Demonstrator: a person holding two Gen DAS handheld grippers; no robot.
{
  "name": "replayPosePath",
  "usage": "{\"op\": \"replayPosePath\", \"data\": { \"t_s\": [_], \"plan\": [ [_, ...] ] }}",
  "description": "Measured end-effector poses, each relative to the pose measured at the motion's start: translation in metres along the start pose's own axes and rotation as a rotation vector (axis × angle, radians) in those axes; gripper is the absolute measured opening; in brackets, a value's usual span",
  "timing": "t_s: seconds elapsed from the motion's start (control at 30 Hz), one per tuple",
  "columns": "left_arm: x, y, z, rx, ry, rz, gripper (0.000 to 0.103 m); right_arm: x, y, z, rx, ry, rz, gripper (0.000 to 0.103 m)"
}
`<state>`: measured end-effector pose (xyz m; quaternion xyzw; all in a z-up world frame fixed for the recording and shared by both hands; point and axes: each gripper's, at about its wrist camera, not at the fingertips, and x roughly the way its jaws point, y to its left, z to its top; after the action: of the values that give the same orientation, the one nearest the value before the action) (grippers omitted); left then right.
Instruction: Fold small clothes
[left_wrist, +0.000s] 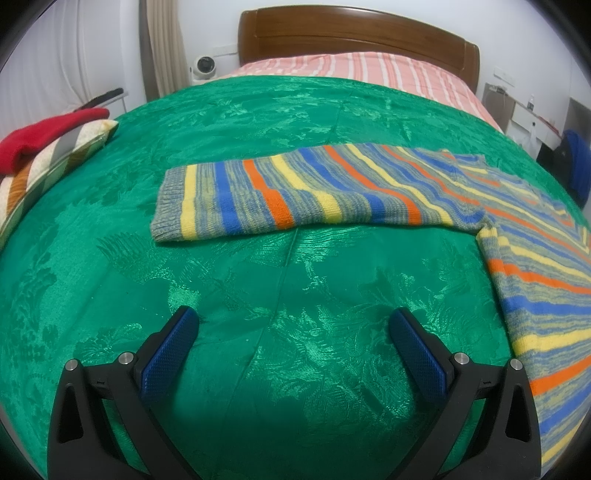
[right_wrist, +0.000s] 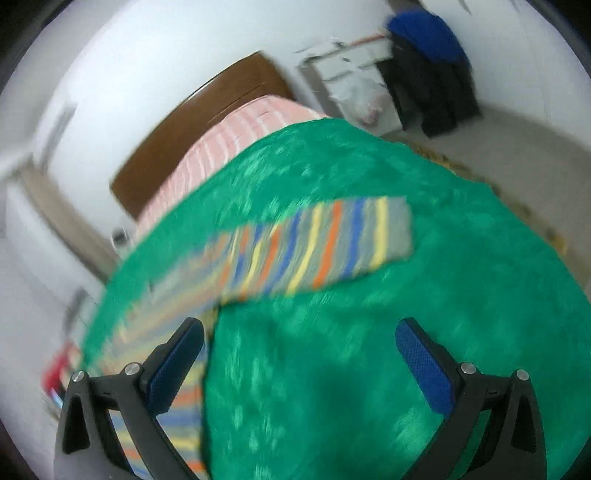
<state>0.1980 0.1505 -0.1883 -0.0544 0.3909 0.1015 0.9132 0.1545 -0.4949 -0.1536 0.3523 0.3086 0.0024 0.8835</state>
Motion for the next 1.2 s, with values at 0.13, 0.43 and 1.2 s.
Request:
{"op": "replayPosePath", "data": {
  "t_s": [0.13,0.43,1.2],
  "plan": [
    [0.000,0.000,0.000,-0.004,0.002,-0.003,0.103,0.022,-0.070,0.040,0.339,0.069,0.143,0.093],
    [-0.004,-0.006,-0.006,-0.040,0.024,0.019,0.103,0.092,-0.126,0.059,0.593,0.169,0.287,0.055],
    [-0.020,0.012,-0.025,-0.028,-0.070,-0.077,0.103,0.153,0.261,0.072,-0.212,0.305,0.410,0.007]
  ]
}}
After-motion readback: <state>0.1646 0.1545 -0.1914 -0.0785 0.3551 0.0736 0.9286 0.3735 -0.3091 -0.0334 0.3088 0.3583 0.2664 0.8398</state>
